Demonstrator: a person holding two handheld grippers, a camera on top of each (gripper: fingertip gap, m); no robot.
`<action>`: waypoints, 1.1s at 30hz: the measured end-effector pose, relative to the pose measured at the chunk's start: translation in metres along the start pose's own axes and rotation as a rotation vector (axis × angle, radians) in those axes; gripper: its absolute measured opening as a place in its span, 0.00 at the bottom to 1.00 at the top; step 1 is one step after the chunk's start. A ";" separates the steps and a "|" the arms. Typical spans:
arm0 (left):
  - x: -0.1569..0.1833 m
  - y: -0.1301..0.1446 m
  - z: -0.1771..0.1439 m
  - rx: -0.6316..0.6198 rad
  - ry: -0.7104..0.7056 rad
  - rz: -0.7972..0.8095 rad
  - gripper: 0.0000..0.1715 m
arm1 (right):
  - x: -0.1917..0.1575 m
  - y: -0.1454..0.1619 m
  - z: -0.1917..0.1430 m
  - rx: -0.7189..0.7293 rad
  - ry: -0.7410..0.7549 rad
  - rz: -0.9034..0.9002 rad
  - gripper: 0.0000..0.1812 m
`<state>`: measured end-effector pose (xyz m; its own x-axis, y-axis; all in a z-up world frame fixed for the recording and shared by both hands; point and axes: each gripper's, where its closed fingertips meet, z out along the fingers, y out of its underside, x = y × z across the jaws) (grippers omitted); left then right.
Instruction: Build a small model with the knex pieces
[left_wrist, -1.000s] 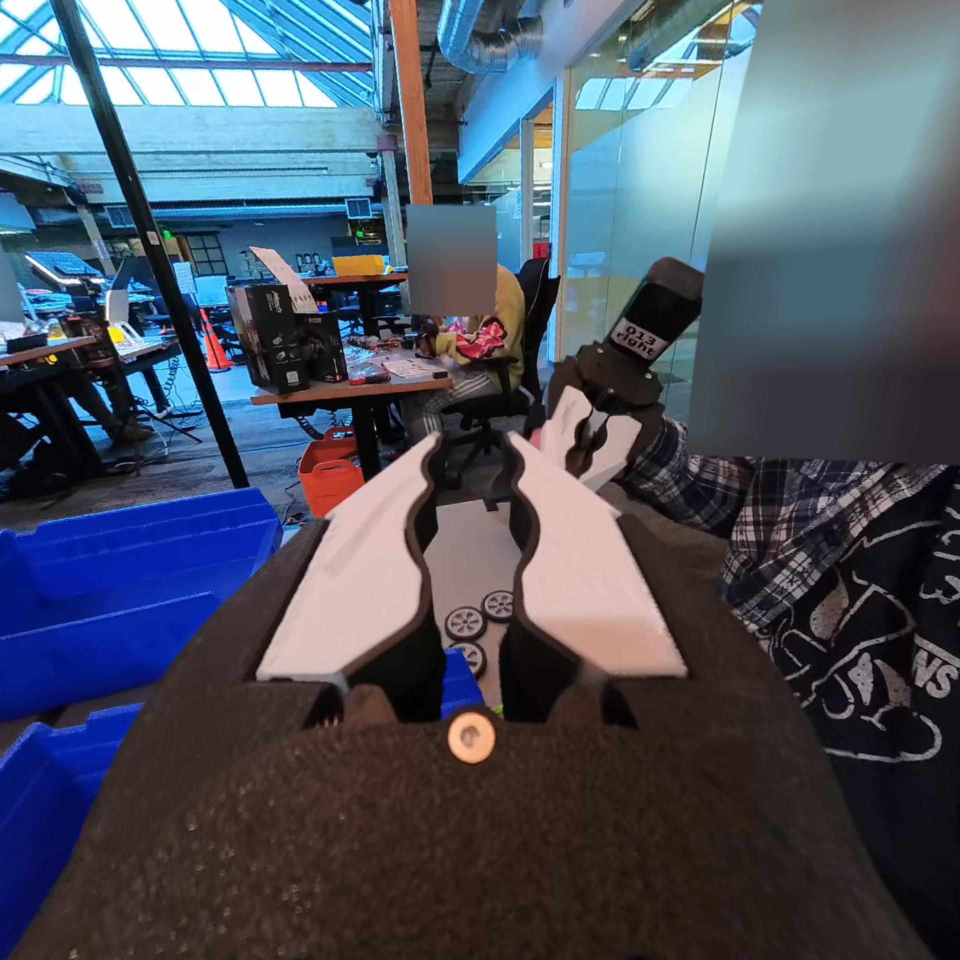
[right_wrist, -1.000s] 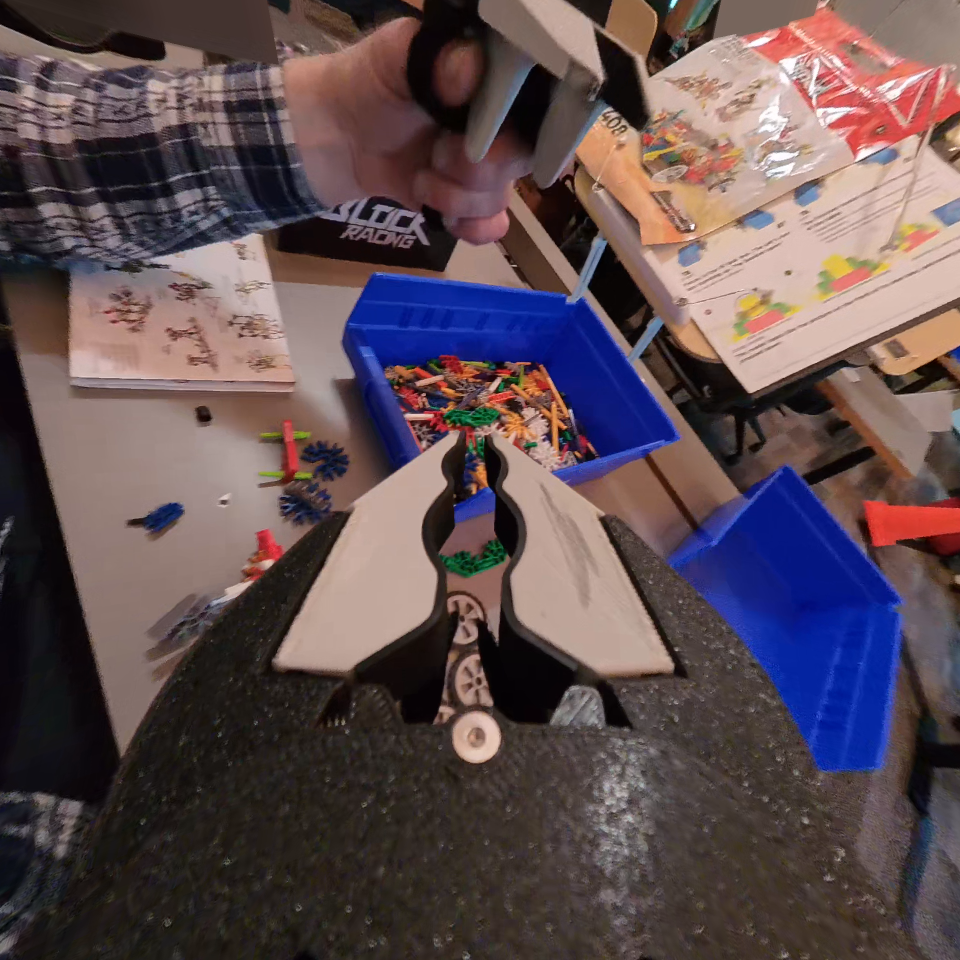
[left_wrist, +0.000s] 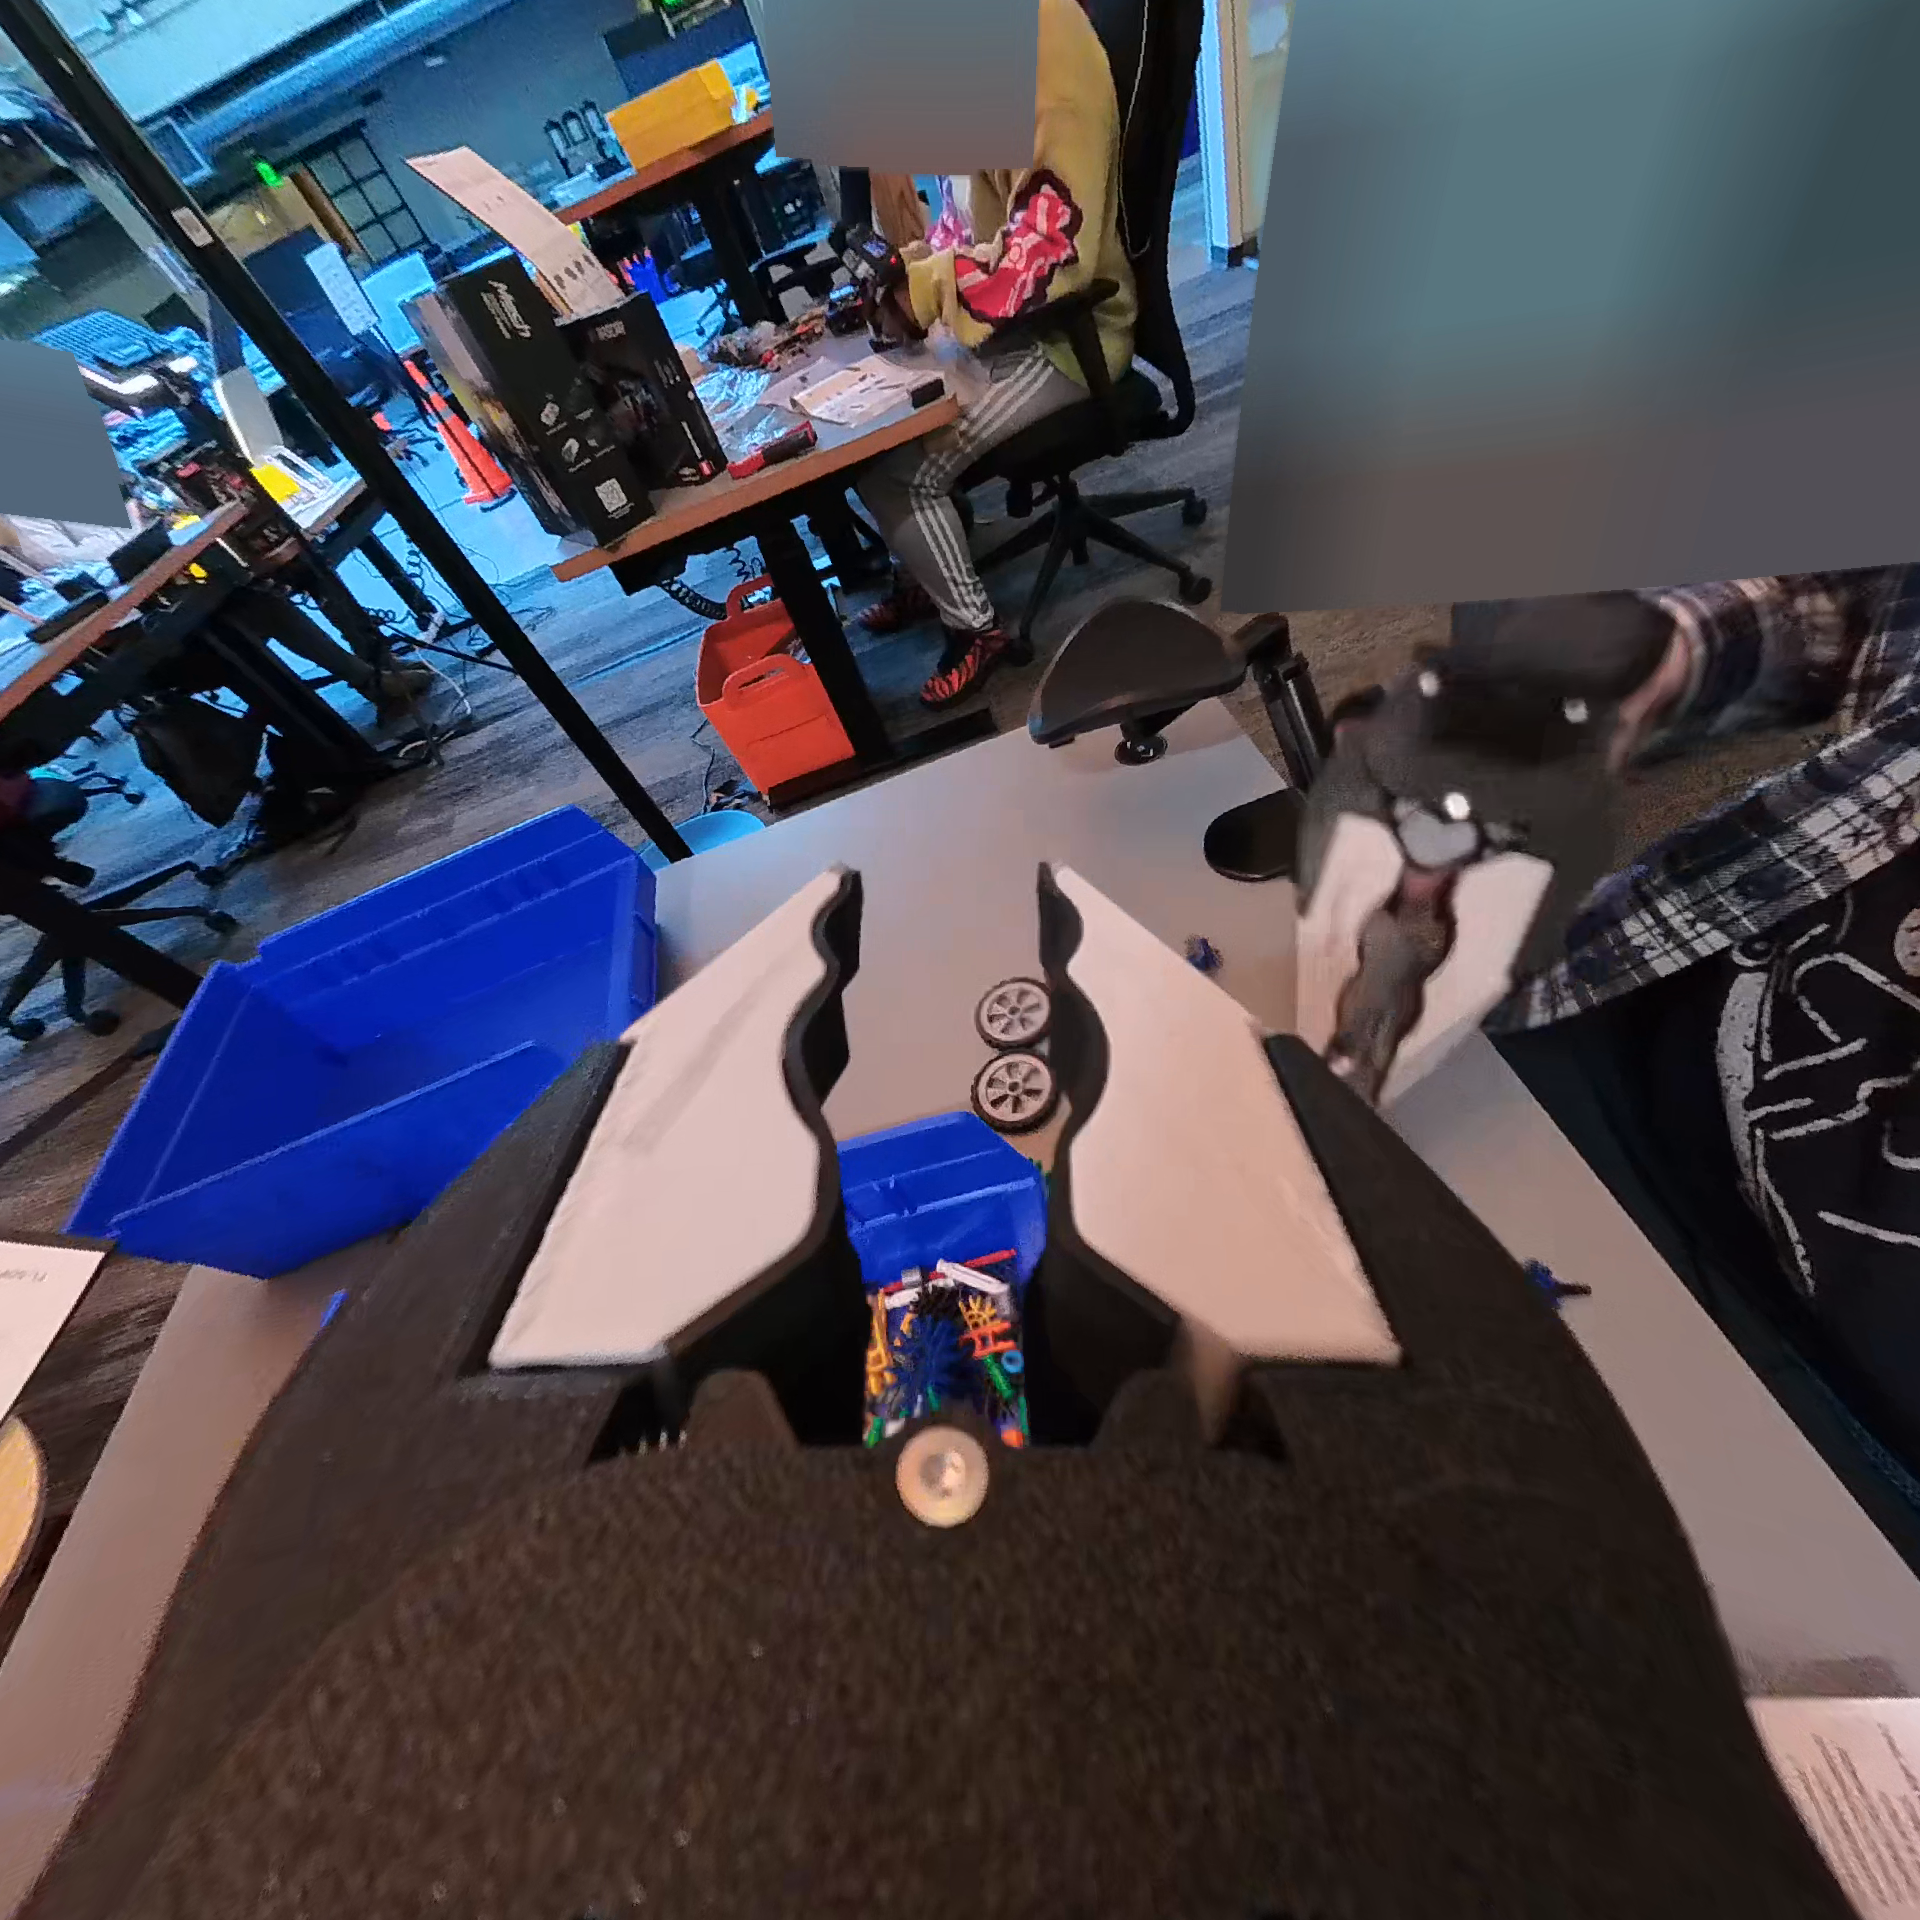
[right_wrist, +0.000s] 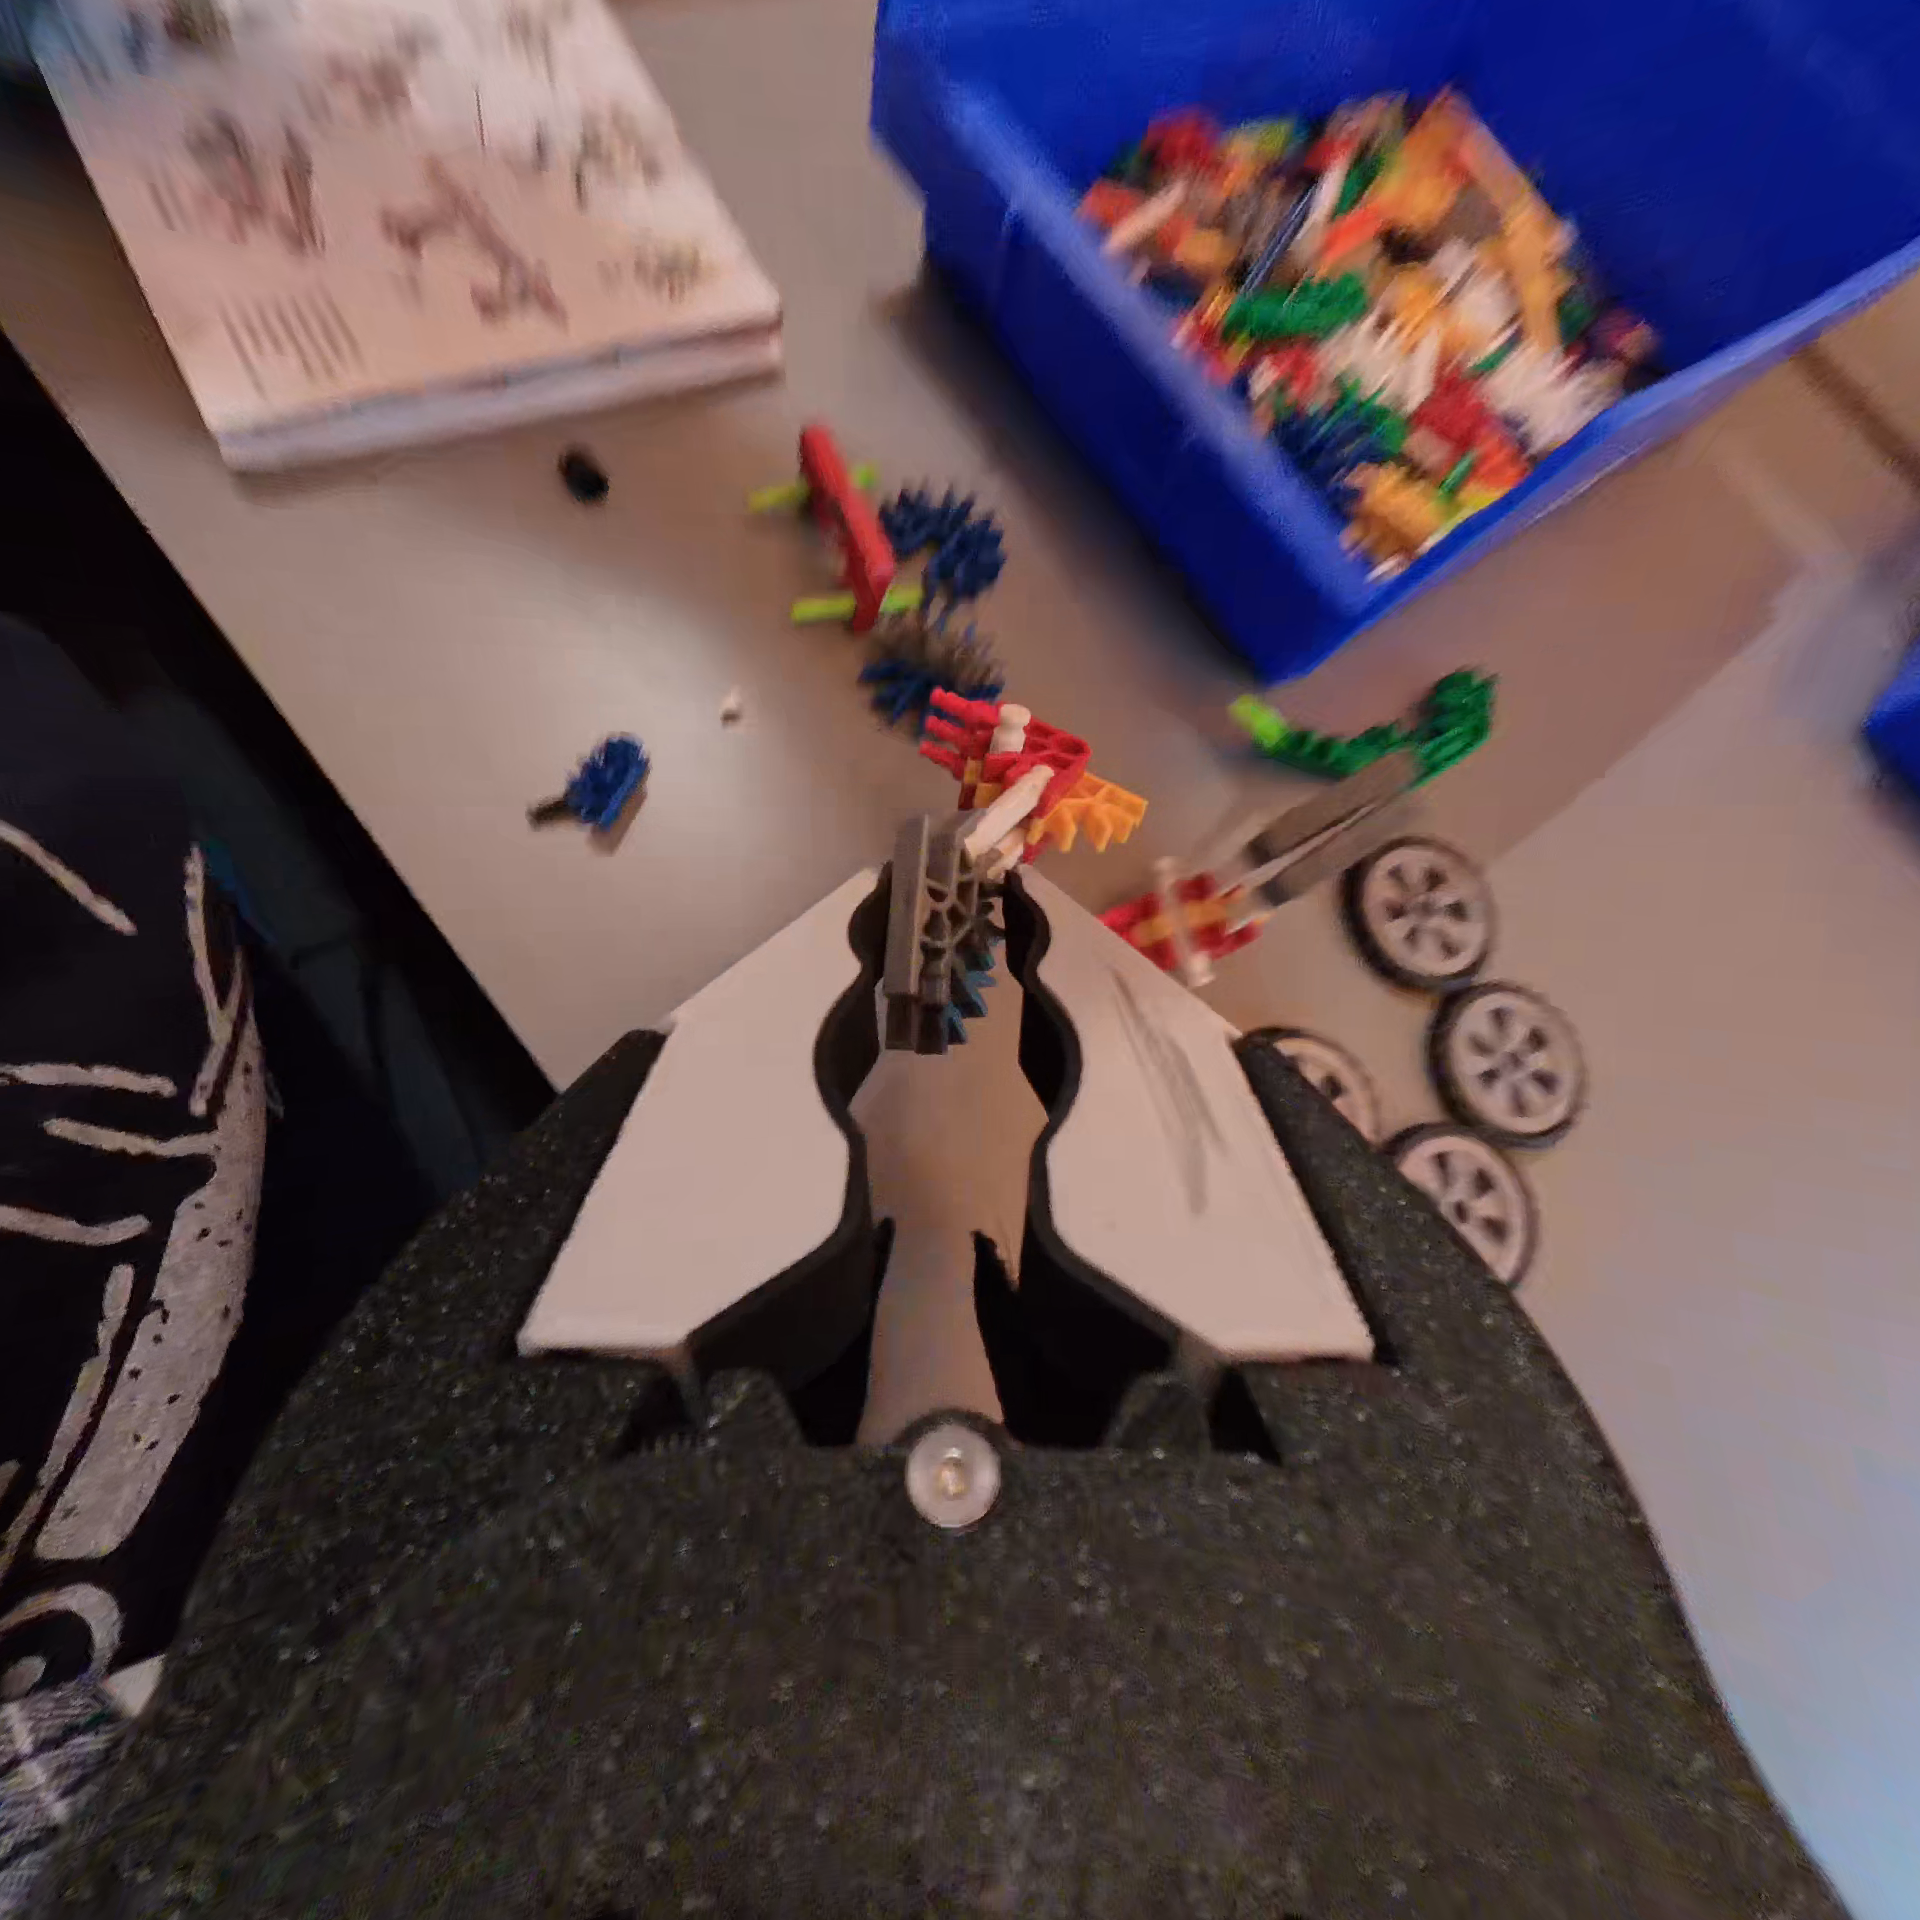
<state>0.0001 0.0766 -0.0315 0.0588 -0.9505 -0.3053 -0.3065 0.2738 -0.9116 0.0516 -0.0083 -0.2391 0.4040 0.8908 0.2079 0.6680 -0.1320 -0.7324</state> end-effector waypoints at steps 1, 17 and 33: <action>0.002 0.001 0.000 -0.008 0.012 0.004 0.19 | 0.007 -0.010 -0.007 0.043 0.011 0.005 0.11; 0.028 0.053 0.047 -0.164 0.173 -0.022 0.32 | 0.076 -0.130 -0.058 0.511 0.114 -0.087 0.11; -0.016 0.057 0.025 -0.194 -0.039 0.021 0.15 | 0.098 -0.150 -0.046 0.500 0.226 -0.243 0.09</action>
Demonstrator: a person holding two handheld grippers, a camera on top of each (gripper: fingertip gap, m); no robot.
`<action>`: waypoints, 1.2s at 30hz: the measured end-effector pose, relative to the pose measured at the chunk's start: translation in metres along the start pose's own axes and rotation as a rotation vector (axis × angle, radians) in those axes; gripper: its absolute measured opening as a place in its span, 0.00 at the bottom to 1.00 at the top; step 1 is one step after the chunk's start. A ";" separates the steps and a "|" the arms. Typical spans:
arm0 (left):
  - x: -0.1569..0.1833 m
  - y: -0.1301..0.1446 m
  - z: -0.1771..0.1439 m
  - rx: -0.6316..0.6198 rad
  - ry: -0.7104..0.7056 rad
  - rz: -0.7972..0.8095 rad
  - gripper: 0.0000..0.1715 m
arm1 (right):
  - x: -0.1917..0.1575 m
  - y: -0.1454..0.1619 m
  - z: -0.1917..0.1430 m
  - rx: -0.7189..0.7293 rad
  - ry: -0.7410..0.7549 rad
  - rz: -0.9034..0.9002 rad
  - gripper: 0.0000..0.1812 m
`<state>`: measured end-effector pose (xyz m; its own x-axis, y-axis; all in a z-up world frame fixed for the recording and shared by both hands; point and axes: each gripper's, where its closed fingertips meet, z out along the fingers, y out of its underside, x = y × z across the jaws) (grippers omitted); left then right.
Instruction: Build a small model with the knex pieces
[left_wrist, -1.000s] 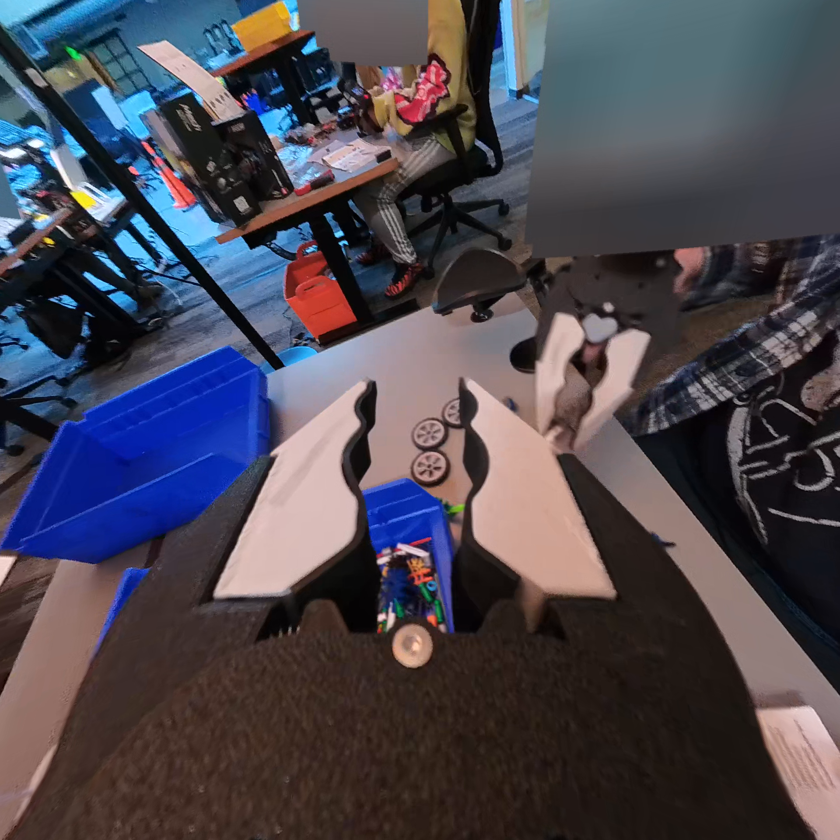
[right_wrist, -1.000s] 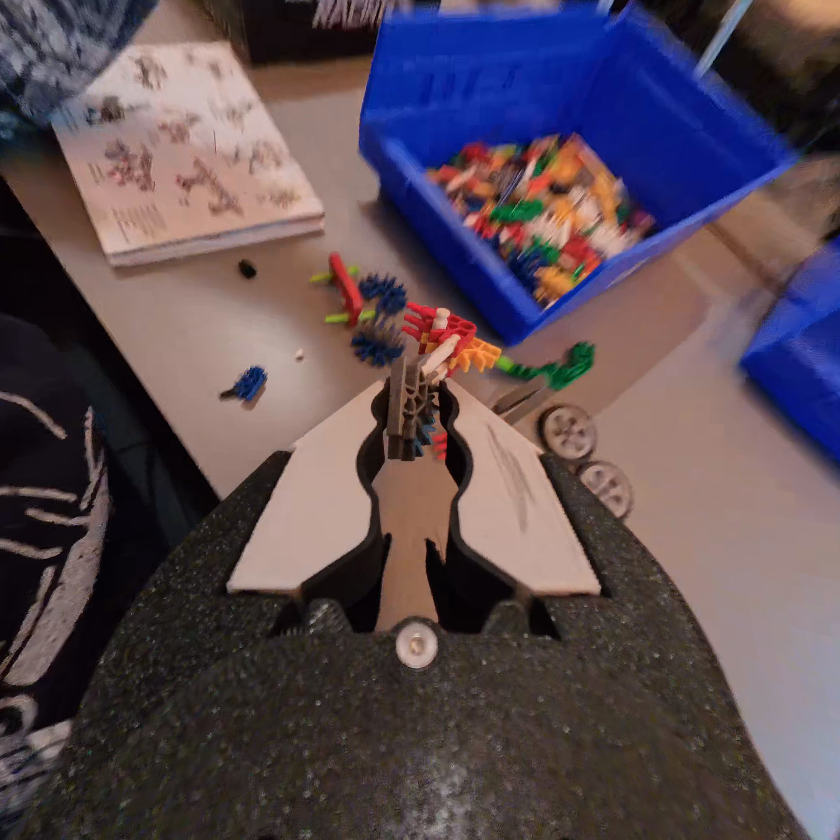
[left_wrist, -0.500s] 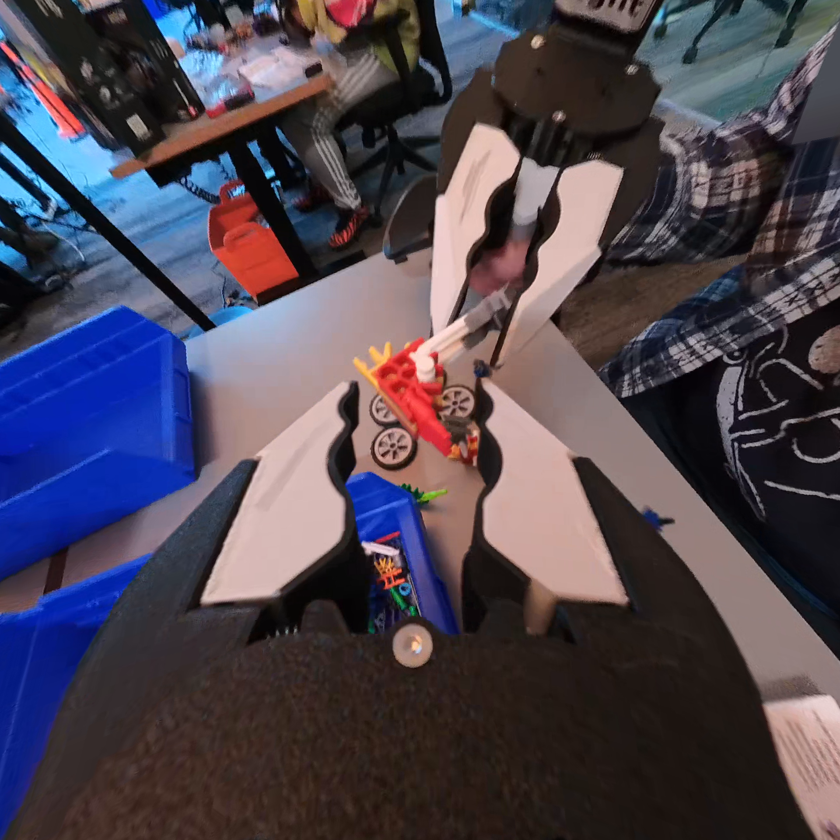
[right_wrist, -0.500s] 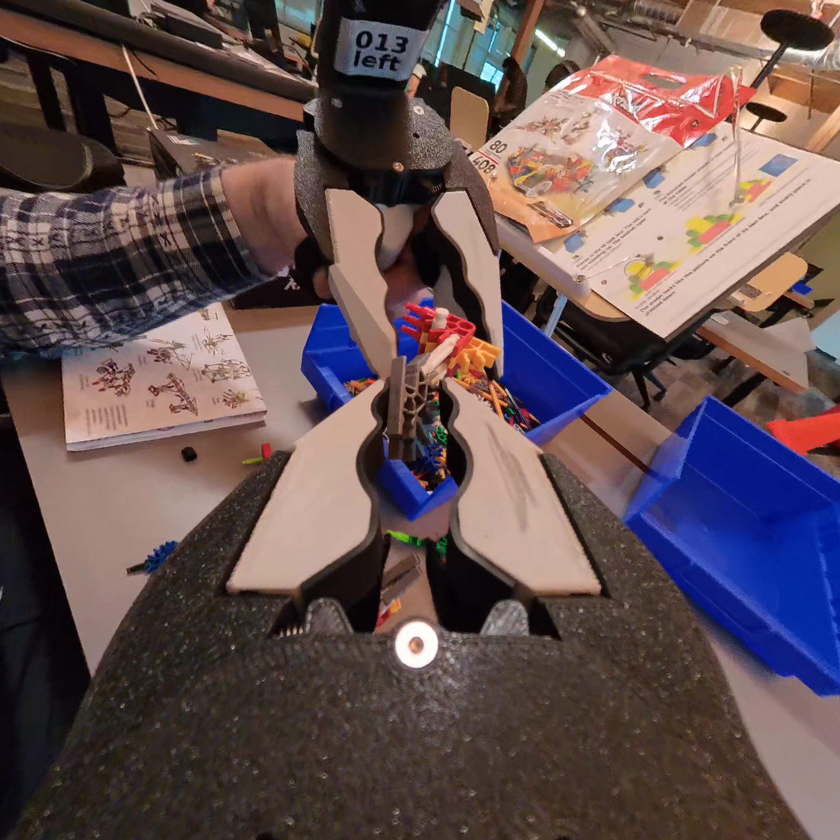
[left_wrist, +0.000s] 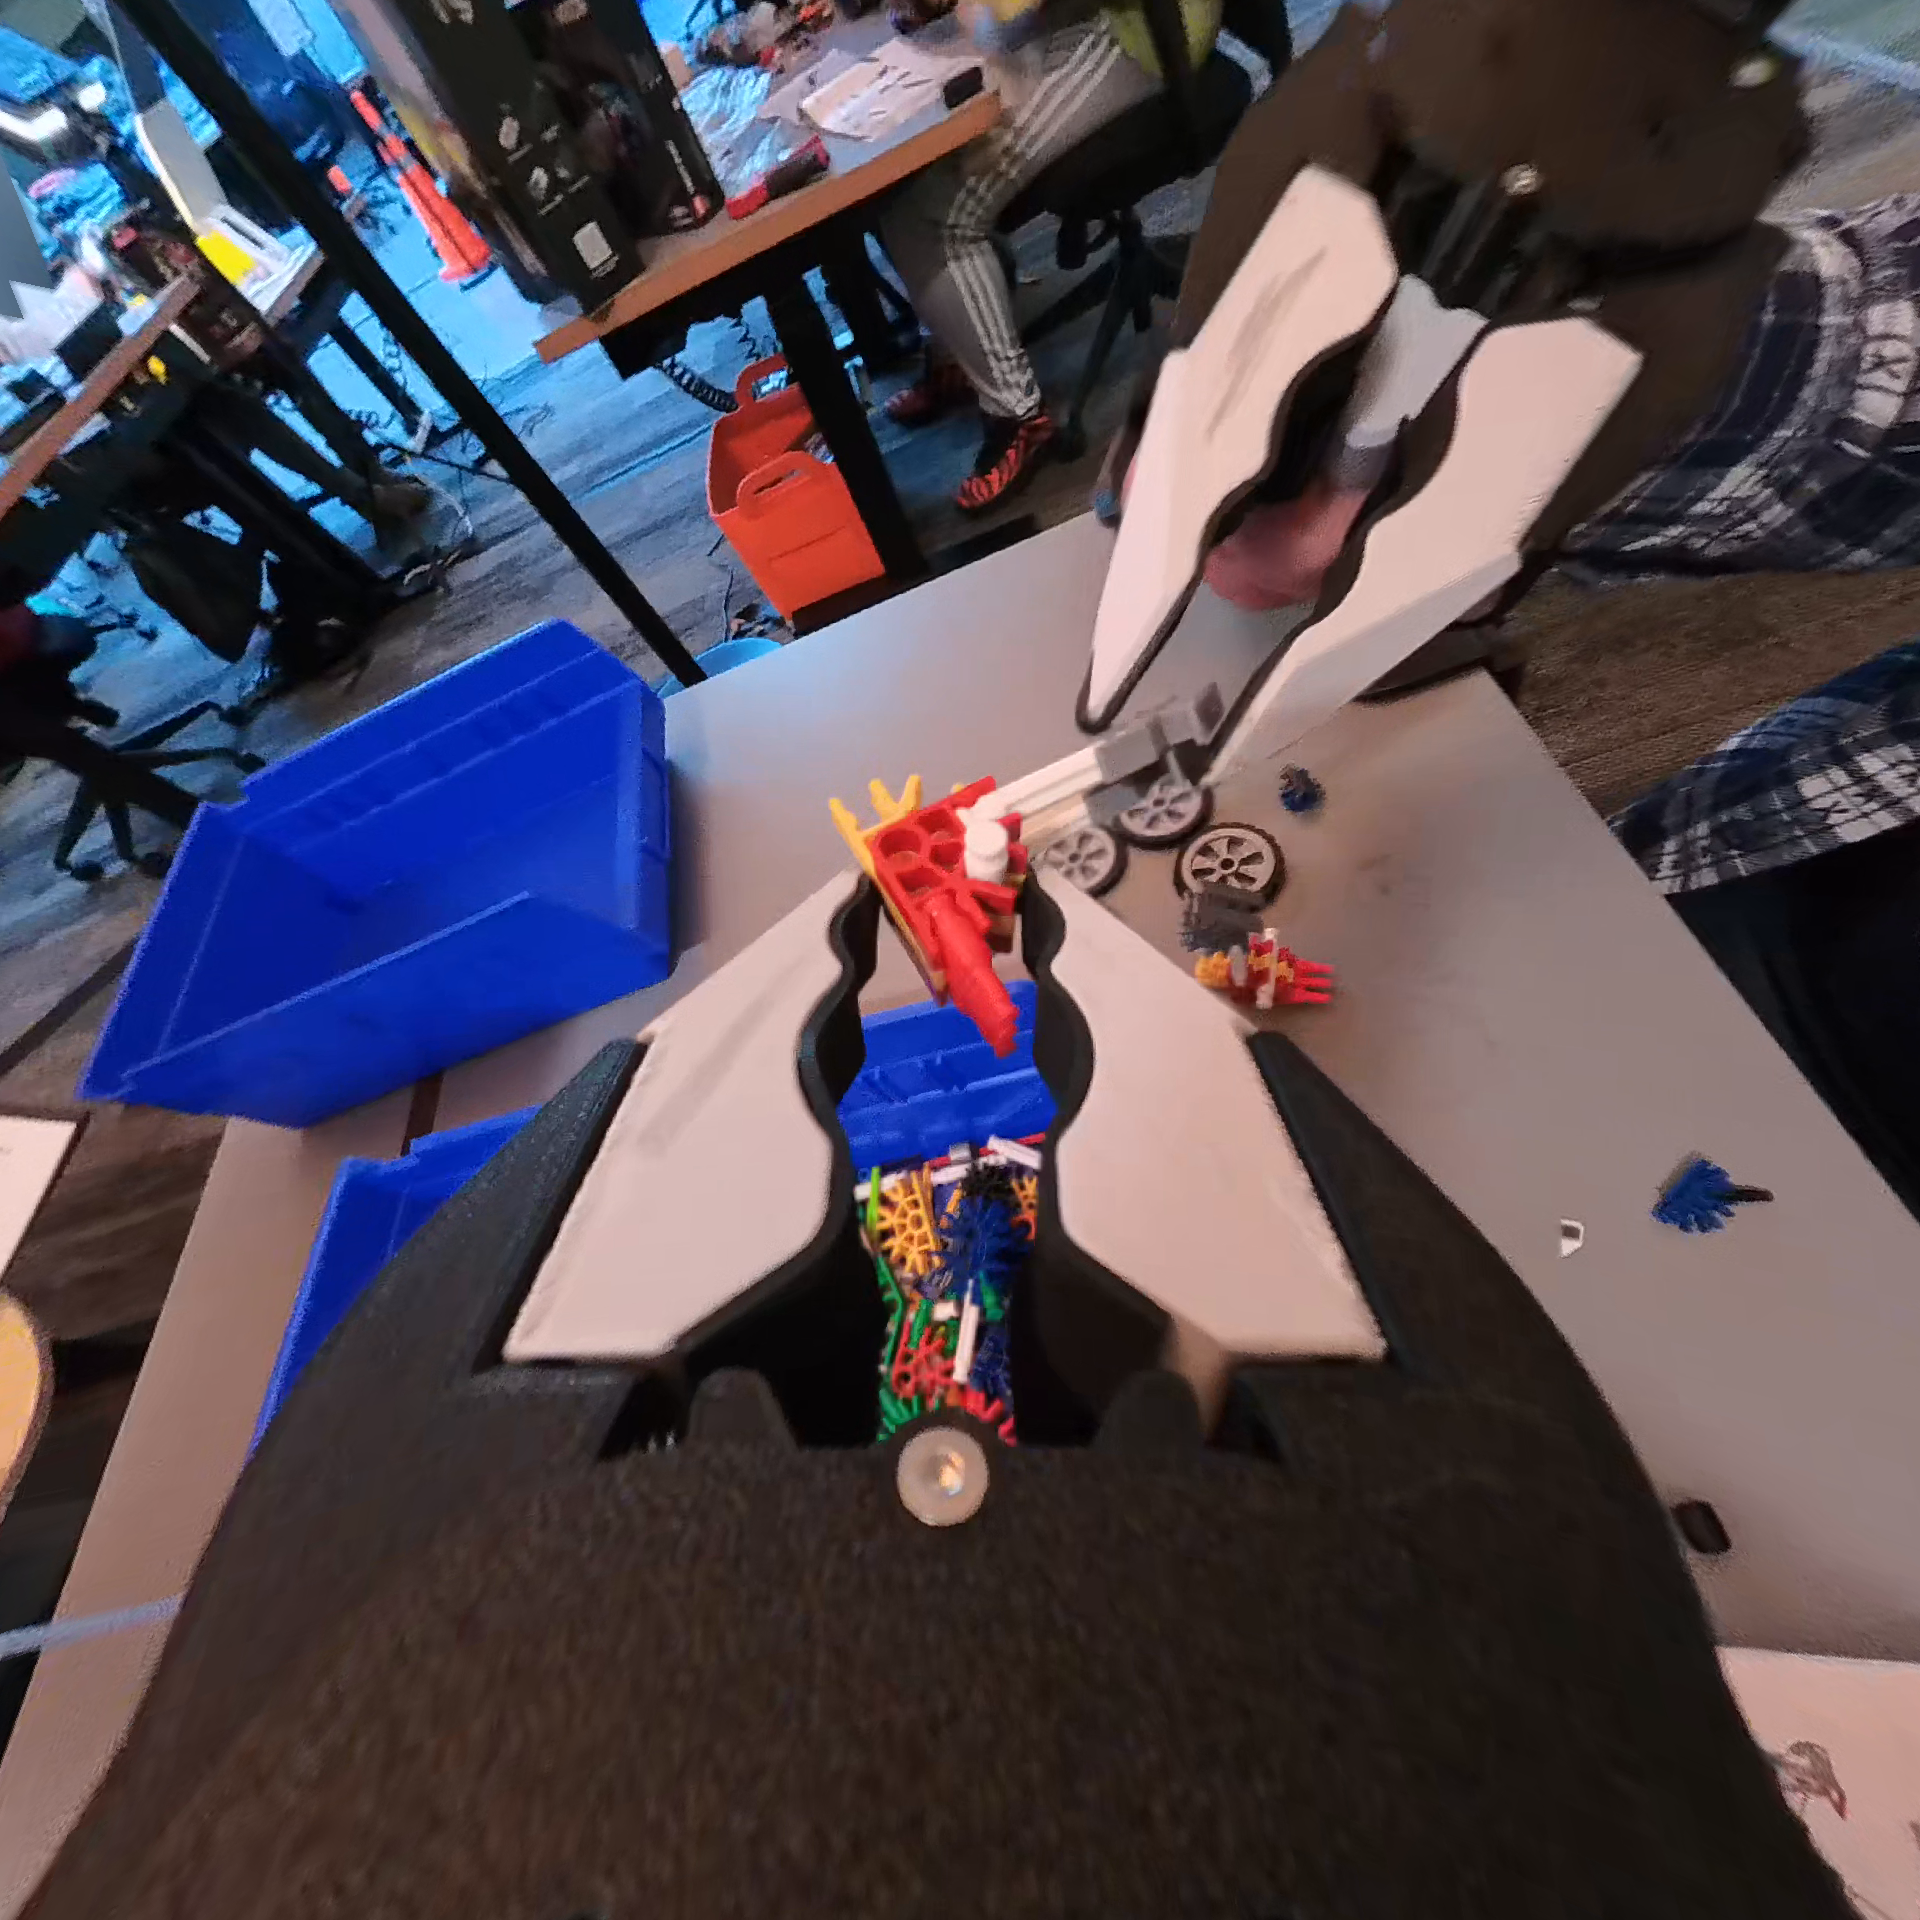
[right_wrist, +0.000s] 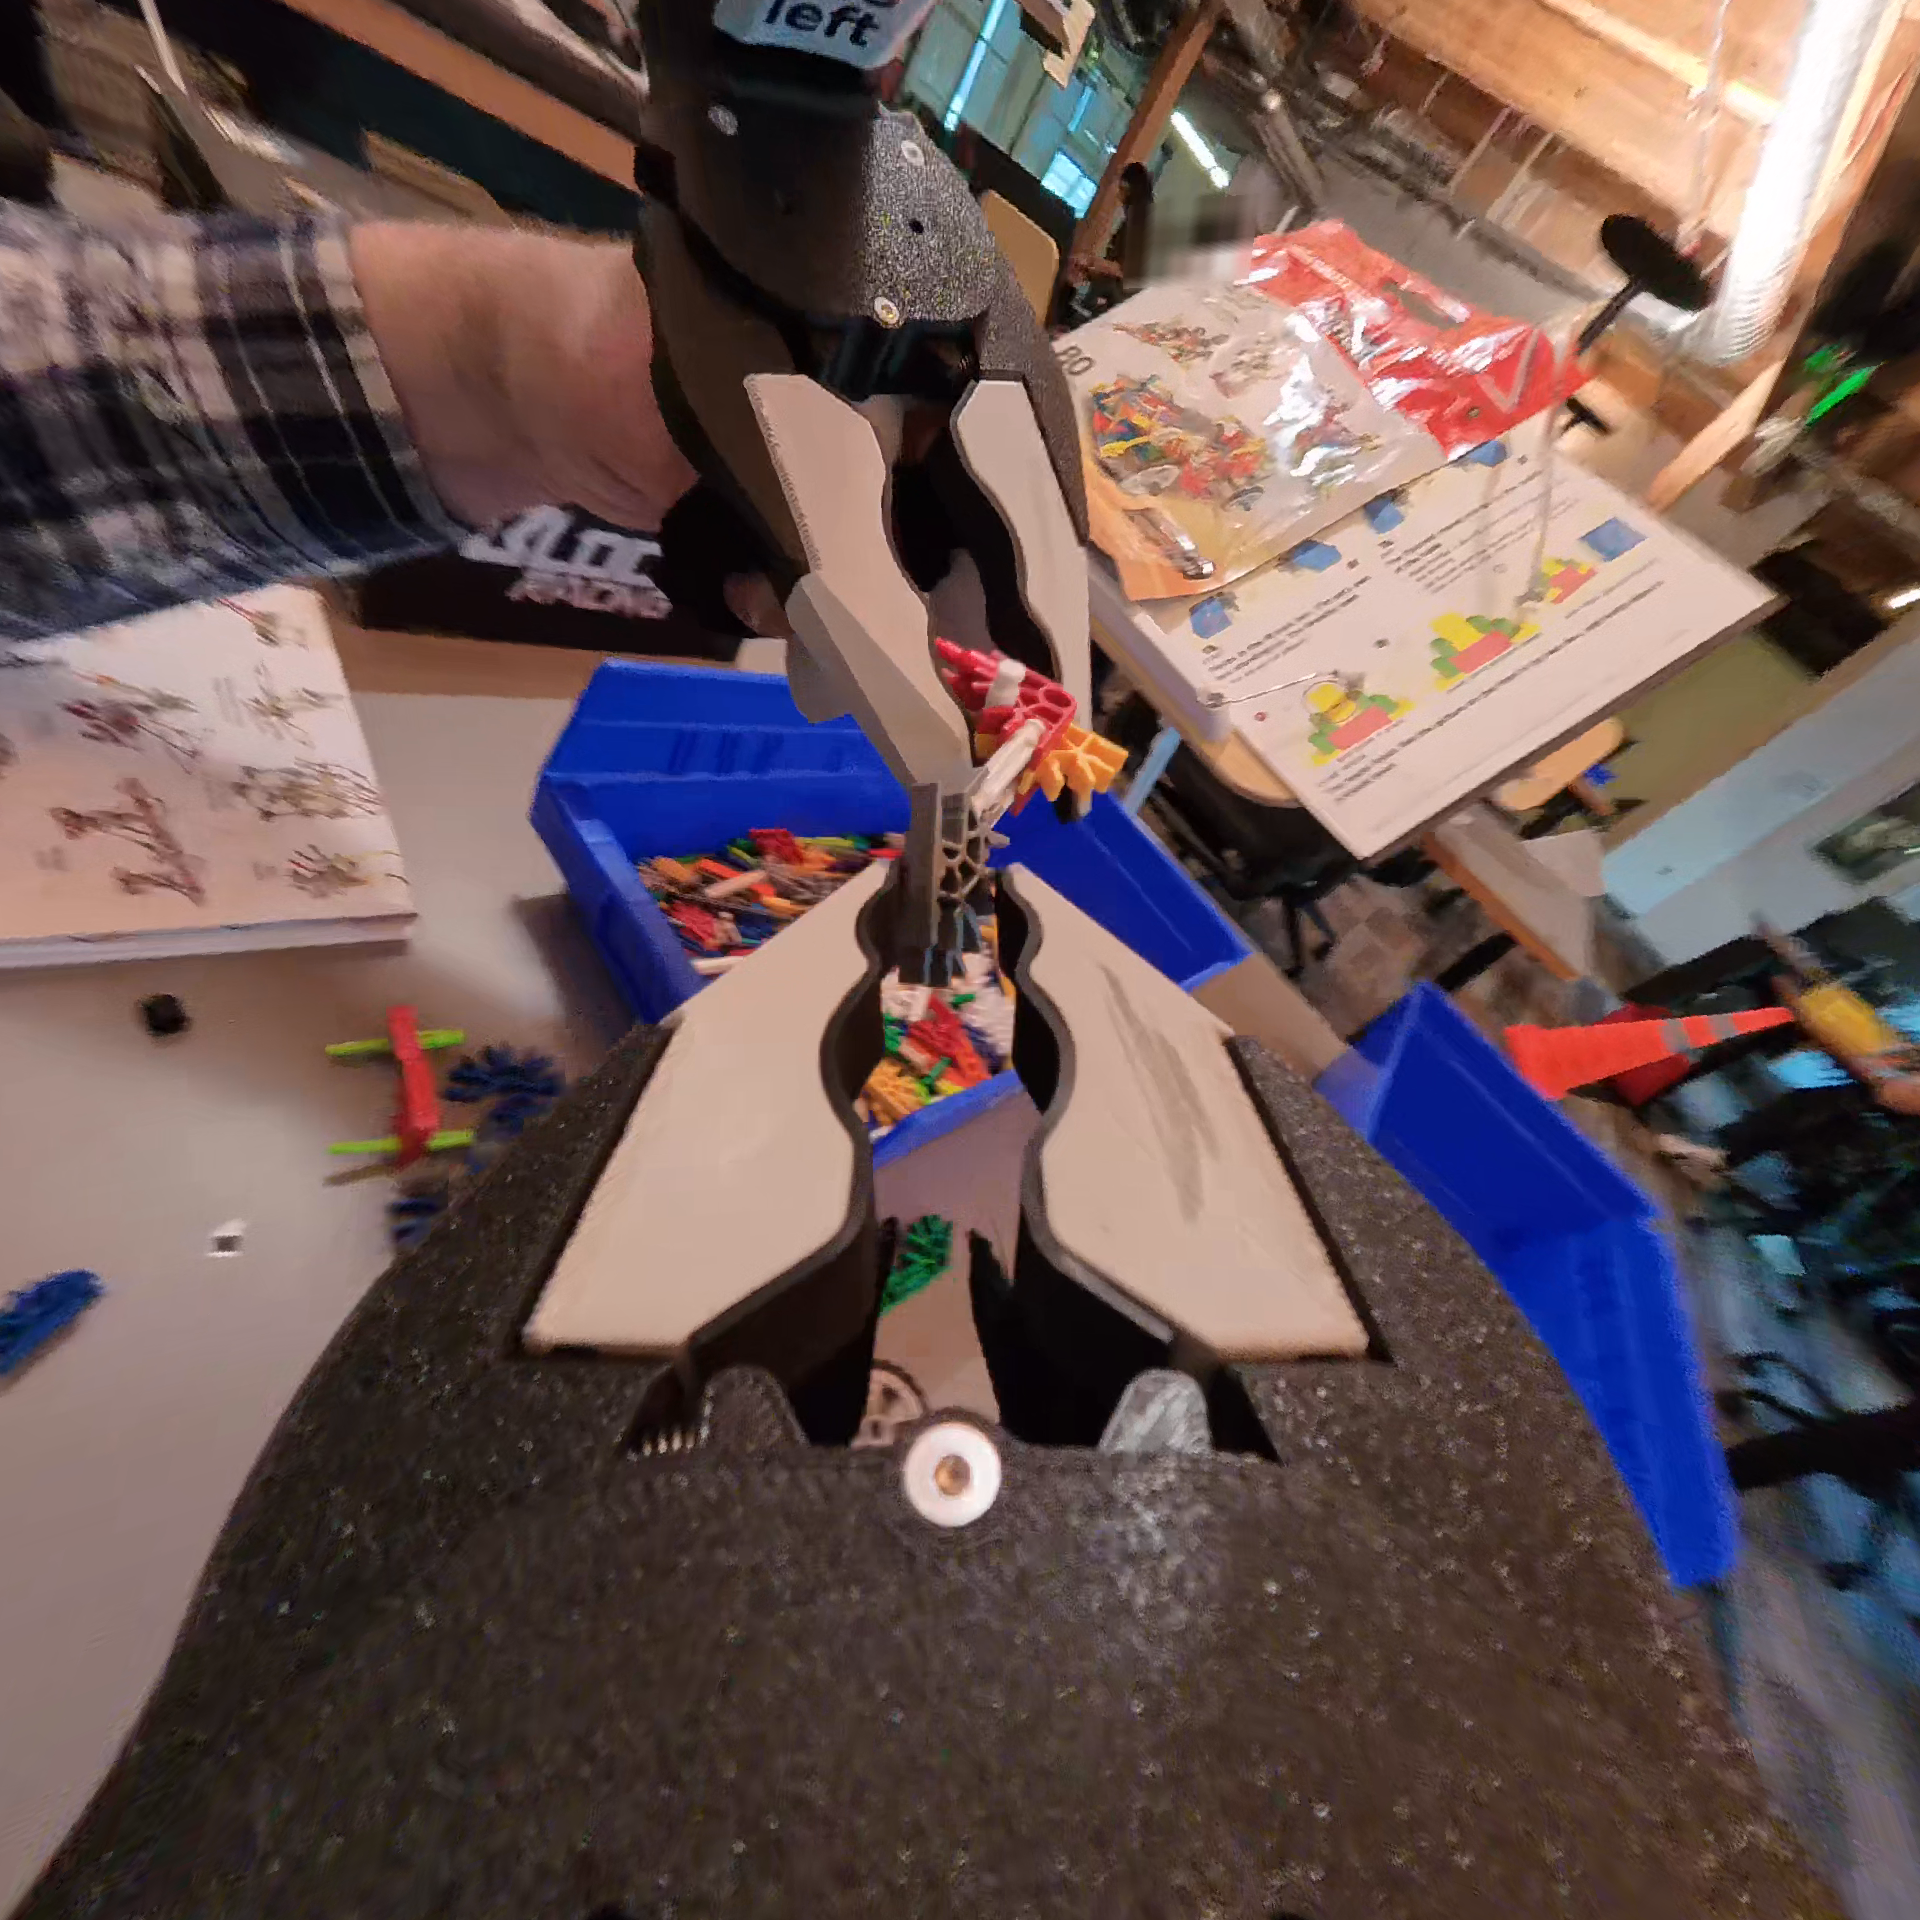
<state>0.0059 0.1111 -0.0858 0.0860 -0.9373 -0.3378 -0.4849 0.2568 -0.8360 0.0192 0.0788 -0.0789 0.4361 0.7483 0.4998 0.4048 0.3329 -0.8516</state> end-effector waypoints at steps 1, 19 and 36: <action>-0.002 0.002 0.000 -0.013 -0.009 -0.009 0.15 | 0.002 -0.001 0.001 -0.008 0.031 -0.051 0.08; -0.042 0.034 -0.028 -0.282 -0.292 0.162 0.13 | 0.004 0.000 0.048 -0.052 -0.263 0.000 0.06; -0.057 0.081 -0.027 -0.502 -0.346 0.243 0.12 | -0.010 0.039 0.088 -0.269 -0.667 -0.161 0.06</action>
<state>-0.0621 0.1787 -0.1226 0.1570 -0.7154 -0.6809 -0.8658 0.2320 -0.4434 -0.0397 0.1347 -0.1312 -0.1923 0.9206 0.3400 0.6429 0.3799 -0.6651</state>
